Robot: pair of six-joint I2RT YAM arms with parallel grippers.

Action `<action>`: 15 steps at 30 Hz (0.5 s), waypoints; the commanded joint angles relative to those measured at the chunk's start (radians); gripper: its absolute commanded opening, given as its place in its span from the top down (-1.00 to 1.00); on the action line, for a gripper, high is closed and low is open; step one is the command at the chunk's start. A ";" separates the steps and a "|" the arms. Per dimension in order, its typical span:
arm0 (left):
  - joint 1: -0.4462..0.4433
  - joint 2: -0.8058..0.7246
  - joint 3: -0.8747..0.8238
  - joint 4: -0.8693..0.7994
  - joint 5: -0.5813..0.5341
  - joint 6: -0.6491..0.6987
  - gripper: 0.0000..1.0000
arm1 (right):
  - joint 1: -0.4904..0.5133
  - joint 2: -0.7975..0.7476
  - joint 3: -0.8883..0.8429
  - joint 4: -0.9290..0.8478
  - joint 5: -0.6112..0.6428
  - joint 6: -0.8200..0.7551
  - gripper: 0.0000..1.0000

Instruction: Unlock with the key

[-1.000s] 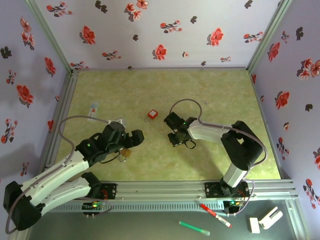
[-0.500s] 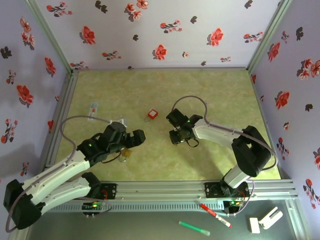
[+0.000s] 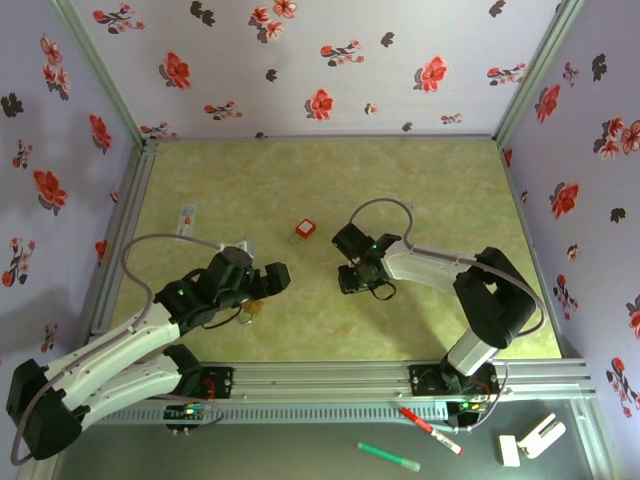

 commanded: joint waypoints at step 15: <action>-0.008 -0.025 -0.026 0.005 -0.021 -0.015 -0.89 | 0.004 0.127 0.137 -0.095 0.084 -0.138 0.31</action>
